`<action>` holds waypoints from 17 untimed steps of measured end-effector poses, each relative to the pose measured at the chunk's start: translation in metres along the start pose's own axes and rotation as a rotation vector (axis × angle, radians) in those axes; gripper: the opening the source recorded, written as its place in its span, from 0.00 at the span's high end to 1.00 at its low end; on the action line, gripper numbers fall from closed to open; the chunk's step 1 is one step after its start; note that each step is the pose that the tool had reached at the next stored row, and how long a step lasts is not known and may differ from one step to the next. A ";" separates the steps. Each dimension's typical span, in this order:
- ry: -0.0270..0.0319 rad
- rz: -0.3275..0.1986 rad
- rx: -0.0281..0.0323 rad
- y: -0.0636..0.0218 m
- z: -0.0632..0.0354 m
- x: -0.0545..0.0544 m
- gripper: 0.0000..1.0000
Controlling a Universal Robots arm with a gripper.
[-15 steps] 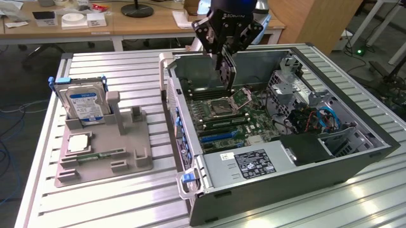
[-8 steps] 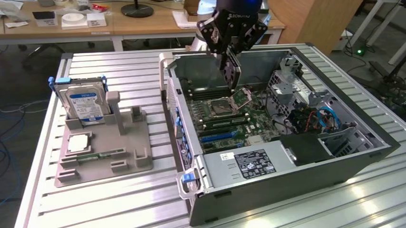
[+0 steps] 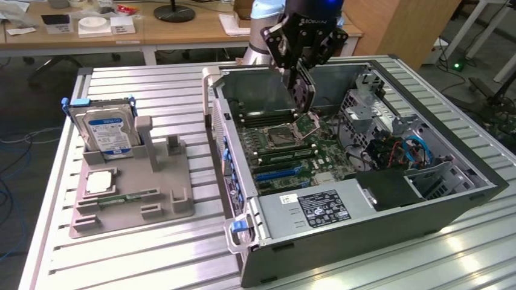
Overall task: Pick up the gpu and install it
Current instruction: 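Pick up the gpu and move the gpu toward the slot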
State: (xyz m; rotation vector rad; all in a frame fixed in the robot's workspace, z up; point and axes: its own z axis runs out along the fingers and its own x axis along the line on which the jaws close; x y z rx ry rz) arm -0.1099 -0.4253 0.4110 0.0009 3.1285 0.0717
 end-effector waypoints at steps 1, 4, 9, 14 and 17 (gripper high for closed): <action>0.0000 -0.001 -0.0001 0.0000 0.0003 -0.002 0.72; 0.0001 -0.004 -0.0001 0.0000 0.0009 -0.009 0.72; 0.0004 -0.010 -0.0002 -0.0001 0.0019 -0.019 0.72; 0.0006 -0.015 -0.0003 -0.0002 0.0028 -0.027 0.72; 0.0007 -0.015 0.0000 -0.0001 0.0027 -0.027 0.72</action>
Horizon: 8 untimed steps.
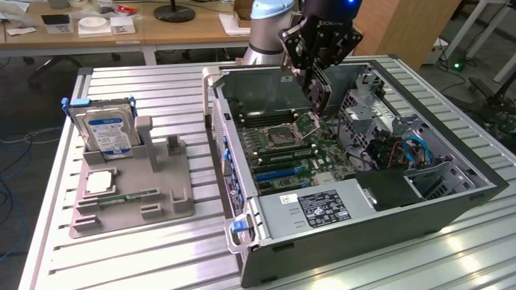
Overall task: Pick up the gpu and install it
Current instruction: 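Pick up the gpu and move the gpu toward the slot, then insert the gpu into the slot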
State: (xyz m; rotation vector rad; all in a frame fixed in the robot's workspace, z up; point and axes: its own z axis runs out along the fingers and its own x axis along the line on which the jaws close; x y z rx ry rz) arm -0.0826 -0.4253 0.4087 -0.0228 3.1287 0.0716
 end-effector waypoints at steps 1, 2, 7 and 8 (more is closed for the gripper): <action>-0.0001 0.000 -0.0001 0.0000 0.0001 0.000 0.72; -0.0001 0.000 -0.0001 0.0000 0.0001 0.000 0.72; -0.0001 0.000 -0.0001 0.0000 0.0001 0.000 0.72; -0.0001 0.000 -0.0001 0.0000 0.0001 0.000 0.72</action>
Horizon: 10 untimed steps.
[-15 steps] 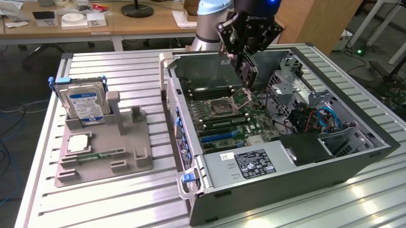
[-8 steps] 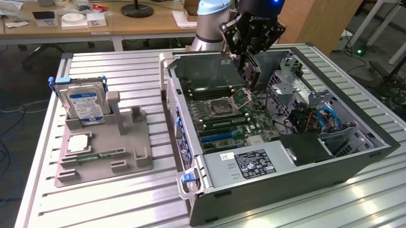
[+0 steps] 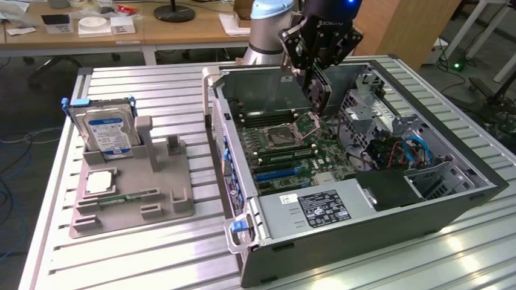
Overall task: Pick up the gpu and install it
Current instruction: 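Insert the gpu into the slot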
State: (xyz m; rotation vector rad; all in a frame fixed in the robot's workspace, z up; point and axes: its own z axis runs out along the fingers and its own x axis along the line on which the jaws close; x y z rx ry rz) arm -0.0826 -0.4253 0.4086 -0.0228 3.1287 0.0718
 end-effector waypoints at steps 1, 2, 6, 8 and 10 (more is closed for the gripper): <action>0.0000 0.000 0.0000 0.0000 0.0000 0.000 0.72; 0.0000 0.000 0.0000 0.0000 0.0000 0.000 0.72; 0.0003 -0.006 -0.0001 0.0000 0.0000 0.000 0.72; 0.0009 -0.019 -0.0003 0.0000 0.0000 0.000 0.72; 0.0017 -0.039 -0.0006 -0.0001 0.0001 0.000 0.72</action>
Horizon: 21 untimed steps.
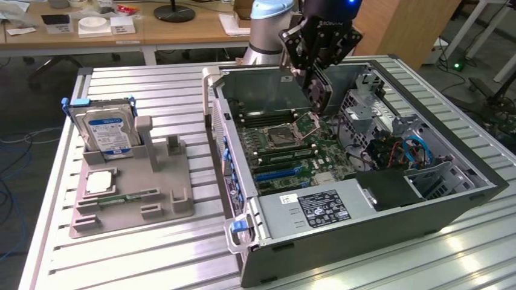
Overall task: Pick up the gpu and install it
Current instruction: 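Insert the gpu into the slot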
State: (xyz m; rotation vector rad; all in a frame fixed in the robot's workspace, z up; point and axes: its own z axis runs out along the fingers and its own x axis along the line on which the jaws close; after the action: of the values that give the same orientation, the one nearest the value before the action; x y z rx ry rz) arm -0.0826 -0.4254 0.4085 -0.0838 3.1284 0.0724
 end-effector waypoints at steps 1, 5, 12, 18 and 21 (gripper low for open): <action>0.0005 -0.011 -0.0001 0.0000 0.0000 0.000 0.72; 0.0030 -0.063 -0.0006 -0.0001 -0.0001 0.000 0.72; 0.0069 -0.147 -0.0016 -0.0002 -0.0001 0.000 0.72; 0.0100 -0.215 -0.0024 -0.0007 -0.0001 0.000 0.72; 0.0116 -0.252 -0.0030 -0.0008 -0.0001 0.000 0.72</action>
State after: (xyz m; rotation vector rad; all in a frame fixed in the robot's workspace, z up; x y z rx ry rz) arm -0.0826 -0.4262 0.4086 -0.4775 3.0989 0.0740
